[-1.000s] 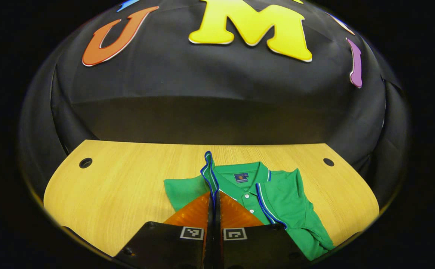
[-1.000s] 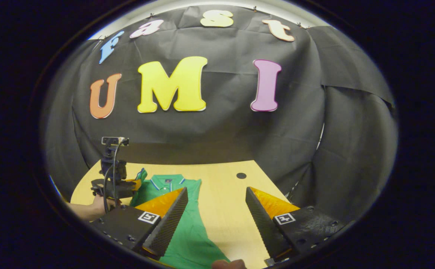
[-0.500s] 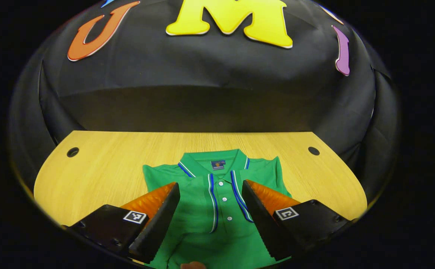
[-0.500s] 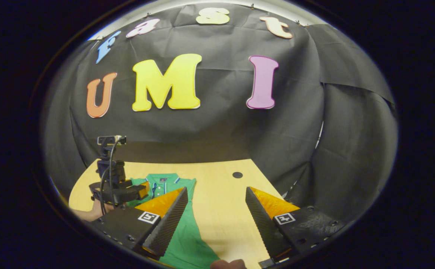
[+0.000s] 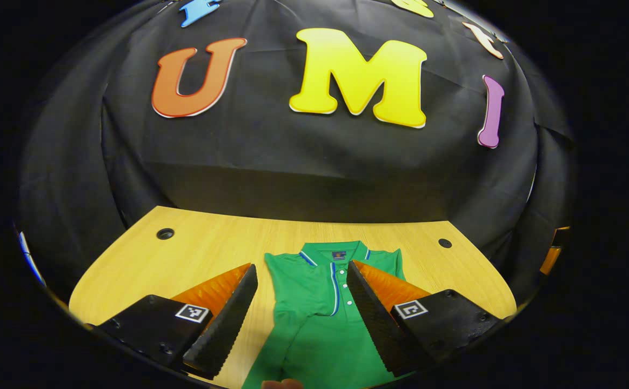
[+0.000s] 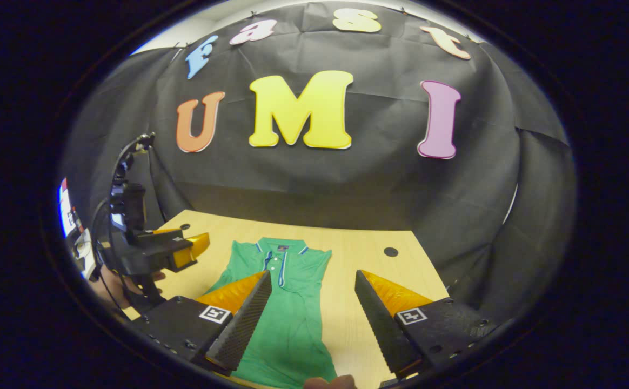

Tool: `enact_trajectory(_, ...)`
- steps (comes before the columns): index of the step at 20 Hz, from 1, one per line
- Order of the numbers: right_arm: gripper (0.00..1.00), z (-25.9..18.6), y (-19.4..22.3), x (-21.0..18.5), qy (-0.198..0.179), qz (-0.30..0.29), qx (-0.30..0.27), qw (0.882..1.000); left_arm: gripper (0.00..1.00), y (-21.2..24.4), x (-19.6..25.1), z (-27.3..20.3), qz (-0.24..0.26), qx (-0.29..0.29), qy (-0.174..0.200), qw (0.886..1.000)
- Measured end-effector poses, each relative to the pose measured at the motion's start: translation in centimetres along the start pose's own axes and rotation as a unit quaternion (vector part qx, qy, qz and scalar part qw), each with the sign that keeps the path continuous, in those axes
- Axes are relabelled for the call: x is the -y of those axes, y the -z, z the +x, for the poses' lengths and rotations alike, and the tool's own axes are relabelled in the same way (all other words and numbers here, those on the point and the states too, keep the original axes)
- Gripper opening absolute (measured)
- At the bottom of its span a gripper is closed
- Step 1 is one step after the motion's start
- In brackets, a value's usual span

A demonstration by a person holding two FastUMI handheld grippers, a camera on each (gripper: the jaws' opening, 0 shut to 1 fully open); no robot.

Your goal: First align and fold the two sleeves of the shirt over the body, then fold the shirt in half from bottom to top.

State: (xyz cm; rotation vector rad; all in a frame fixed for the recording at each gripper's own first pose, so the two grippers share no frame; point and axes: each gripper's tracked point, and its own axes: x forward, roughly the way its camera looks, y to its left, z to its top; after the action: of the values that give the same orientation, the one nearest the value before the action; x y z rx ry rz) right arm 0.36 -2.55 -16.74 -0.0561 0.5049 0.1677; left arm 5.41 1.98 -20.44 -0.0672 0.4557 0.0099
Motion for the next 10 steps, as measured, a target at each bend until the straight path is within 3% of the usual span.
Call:
enact_trajectory(5,0.95,-1.2,2.7,-0.2,-0.011,-0.013,-0.024,1.000,1.00,1.0,-3.9,-6.4,0.004,0.000,-0.022,1.000)
enact_trajectory(10,0.95,-2.2,8.9,0.7,-0.021,-0.040,-0.089,0.995,1.00,7.9,-4.9,-11.0,0.031,-0.089,0.004,0.995)
